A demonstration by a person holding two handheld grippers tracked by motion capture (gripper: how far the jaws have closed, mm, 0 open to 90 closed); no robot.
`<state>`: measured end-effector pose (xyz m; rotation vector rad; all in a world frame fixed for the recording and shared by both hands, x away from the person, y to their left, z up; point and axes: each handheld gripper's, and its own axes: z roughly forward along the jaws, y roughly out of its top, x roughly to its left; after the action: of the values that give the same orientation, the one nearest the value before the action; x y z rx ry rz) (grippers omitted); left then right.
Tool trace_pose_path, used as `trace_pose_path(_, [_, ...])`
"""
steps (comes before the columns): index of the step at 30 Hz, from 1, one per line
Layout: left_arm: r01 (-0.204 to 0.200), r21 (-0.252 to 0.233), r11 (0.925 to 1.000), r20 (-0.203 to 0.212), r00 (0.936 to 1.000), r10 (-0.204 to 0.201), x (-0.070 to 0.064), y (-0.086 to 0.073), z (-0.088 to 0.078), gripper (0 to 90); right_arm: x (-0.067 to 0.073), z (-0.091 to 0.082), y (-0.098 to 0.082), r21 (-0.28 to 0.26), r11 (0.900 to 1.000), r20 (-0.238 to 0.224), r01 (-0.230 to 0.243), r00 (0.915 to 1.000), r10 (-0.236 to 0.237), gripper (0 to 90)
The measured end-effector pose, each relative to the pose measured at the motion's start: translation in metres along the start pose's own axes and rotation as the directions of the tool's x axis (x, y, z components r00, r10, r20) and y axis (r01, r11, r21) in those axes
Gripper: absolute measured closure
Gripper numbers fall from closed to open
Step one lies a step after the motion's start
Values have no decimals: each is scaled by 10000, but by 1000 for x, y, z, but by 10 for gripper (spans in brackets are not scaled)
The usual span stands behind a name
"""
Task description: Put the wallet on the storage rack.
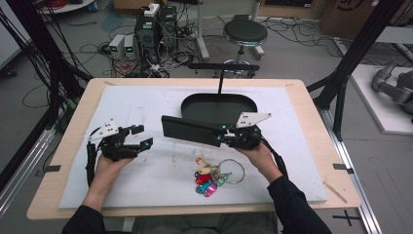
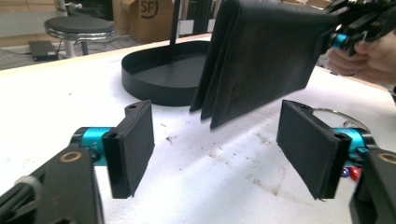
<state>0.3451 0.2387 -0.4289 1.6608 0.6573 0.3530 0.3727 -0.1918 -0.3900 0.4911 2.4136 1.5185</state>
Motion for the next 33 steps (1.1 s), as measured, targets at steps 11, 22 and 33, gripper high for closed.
trace_pose_path(11, [-442, 302, 9986, -963, 9942, 470, -16, 5, -3, 224, -20, -30, 3, -485, 9970, 882, -599, 9940, 640, 763])
trace_pose_path(22, [-312, 879, 9956, -1218, 9917, 418, -44, 8, 1, 225, -35, -42, 3, -764, 9927, 1478, -931, 9836, 1036, 768])
trace_pose_path(33, [-490, 669, 9966, -830, 9951, 545, -56, 0, -2, 224, -45, -47, 3, -1581, 9788, 1993, -1302, 9667, 1608, 772])
